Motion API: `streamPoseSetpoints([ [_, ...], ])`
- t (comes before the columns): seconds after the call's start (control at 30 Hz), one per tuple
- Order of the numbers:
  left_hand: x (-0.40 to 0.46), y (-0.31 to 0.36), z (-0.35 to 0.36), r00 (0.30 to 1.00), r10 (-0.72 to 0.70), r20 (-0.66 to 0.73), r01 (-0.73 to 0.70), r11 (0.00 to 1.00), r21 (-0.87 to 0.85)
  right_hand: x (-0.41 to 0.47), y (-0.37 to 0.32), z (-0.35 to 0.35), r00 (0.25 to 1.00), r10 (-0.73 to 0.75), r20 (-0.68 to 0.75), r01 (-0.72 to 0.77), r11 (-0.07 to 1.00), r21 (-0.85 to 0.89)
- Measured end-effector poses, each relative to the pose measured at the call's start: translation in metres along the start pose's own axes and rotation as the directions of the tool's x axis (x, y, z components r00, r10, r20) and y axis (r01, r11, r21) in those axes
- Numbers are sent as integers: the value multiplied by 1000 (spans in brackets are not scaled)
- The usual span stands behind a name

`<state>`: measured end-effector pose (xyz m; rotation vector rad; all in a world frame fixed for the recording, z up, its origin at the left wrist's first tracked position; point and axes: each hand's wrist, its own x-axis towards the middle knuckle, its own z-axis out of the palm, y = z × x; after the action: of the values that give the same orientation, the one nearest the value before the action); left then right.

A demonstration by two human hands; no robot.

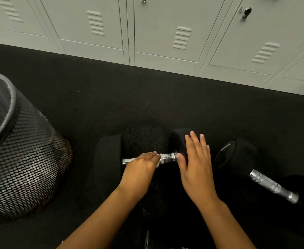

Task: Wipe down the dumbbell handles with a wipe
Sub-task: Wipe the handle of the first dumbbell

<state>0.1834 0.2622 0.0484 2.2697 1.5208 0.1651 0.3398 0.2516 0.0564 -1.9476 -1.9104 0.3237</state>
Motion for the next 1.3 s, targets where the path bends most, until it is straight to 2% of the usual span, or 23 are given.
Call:
streamPoseSetpoints([
  [0.1, -11, 11, -20, 998, 7, -70, -8, 1000, -19, -11, -25, -7, 988, -81, -135, 93, 992, 90],
  [0.13, -14, 12, -23, 996, 5, -93, -10, 998, -54, -14, -34, -7, 988, -73, -135, 93, 985, 145],
  [0.17, -16, 12, -26, 994, 3, -114, -14, 996, -92, -15, -43, -5, 995, -29, -99, 51, 973, 224],
  [0.23, -20, 8, -28, 991, 2, -130, -20, 990, -137, -12, -53, 3, 990, 135, 51, -144, 898, 416],
  [0.3, -23, 4, -27, 993, -26, -115, 7, 988, -157, -2, -56, 11, 929, 271, 253, -369, 744, 557],
  [0.33, -25, 3, -27, 993, -36, -108, 19, 988, -154, 3, -56, 15, 902, 298, 313, -431, 676, 597],
  [0.37, -26, 0, -27, 993, -38, -110, 24, 992, -124, 6, -57, 19, 896, 308, 320, -443, 663, 603],
  [0.5, -40, -17, -33, 981, 58, -187, -37, 993, 111, 13, -56, 35, 976, 199, 89, -218, 888, 404],
  [0.6, -55, -38, -36, 973, 26, -231, 7, 990, 142, 14, -46, 48, 997, 35, 64, -46, 985, 168],
  [0.67, -62, -49, -36, 976, -28, -218, 60, 988, 140, 9, -39, 56, 996, -71, 57, 74, 996, -44],
  [0.7, -63, -53, -35, 979, -52, -199, 79, 988, 132, 4, -37, 58, 991, -106, 77, 111, 992, -67],
  [0.77, -64, -57, -31, 982, -67, -177, 90, 988, 122, -2, -36, 63, 977, -158, 142, 165, 986, -34],
  [0.9, -64, -64, -27, 987, -9, -162, 29, 993, 118, 4, -34, 70, 959, -204, 194, 204, 979, 22],
  [1.0, -64, -66, -29, 987, -9, -160, 24, 996, 87, 3, -25, 62, 960, -245, 133, 246, 969, 8],
  [1.1, -64, -65, -26, 983, -7, -181, 17, 998, 53, 8, -34, 57, 977, -159, 144, 157, 987, 27],
  [1.2, -63, -66, -25, 980, -7, -197, 16, 999, 41, 5, -55, 66, 953, -244, 180, 223, 966, 127],
  [1.3, -64, -67, -25, 981, -7, -194, 13, 999, 31, -9, -41, 65, 930, -355, 92, 348, 933, 88],
])
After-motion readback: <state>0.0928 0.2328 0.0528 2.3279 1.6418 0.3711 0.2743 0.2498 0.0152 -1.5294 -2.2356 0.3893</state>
